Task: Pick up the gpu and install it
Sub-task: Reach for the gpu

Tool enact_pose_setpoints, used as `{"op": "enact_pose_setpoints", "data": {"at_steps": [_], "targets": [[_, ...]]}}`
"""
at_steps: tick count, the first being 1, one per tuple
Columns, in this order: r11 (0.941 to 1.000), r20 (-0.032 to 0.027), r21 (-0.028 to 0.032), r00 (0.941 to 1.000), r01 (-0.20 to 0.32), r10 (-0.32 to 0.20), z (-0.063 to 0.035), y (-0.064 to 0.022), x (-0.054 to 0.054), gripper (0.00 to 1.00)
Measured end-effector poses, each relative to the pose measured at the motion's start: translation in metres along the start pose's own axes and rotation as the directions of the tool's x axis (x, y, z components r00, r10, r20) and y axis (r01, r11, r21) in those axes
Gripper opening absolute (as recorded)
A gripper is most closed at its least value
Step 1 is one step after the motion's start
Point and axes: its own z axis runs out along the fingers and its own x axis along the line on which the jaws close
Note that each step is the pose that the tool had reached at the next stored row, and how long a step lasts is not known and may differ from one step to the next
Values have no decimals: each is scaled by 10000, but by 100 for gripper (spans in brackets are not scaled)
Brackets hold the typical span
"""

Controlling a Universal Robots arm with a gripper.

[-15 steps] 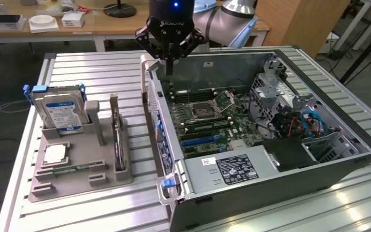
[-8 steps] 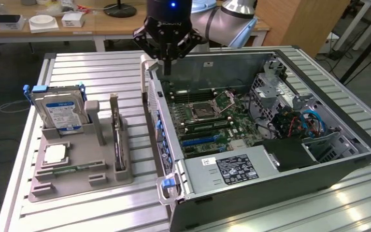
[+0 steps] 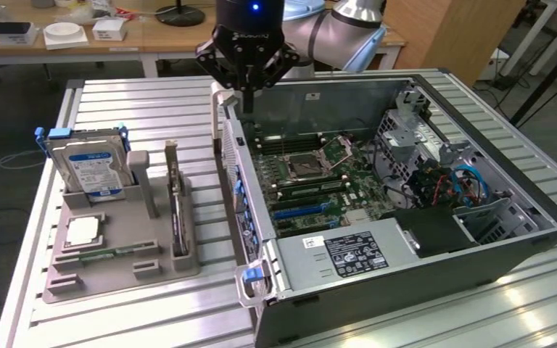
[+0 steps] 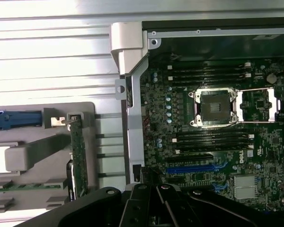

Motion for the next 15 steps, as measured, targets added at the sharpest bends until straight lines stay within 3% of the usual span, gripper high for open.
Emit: {"op": "enact_pose_setpoints", "data": {"at_steps": [15], "targets": [[10000,1,0,10000,1,-1,1,-7,87,11]]}}
